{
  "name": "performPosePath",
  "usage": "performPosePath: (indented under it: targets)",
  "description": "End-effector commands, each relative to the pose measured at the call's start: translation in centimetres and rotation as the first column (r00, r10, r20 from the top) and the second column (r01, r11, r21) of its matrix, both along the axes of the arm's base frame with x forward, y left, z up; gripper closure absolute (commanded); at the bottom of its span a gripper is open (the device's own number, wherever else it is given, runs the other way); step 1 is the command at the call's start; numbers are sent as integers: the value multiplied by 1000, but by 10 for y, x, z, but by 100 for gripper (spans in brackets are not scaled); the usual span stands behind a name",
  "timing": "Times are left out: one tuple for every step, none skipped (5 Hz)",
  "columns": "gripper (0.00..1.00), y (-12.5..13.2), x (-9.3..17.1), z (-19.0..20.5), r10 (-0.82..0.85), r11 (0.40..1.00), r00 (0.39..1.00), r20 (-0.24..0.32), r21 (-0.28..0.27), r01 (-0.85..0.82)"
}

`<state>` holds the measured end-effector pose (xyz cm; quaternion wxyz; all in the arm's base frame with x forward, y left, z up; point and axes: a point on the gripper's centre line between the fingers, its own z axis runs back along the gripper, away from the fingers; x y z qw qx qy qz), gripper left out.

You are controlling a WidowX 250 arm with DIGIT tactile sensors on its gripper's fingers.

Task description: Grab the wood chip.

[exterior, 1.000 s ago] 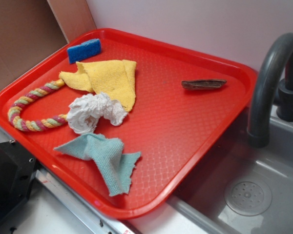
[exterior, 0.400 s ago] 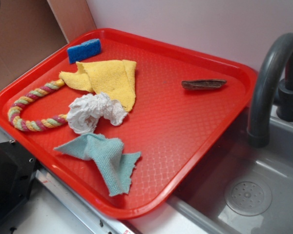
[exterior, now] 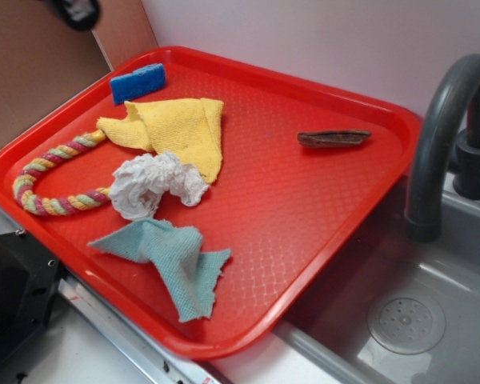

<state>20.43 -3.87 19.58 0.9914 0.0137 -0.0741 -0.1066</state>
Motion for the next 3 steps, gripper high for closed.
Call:
performPosePath:
  targets:
    - [0,-44,59,-18,-287,957,951,115,-9,290]
    - [0,-62,81,-42,-360,929,930,68,-58,364]
    - [0,-77,100,-64,-401,913,916,33,-65,402]
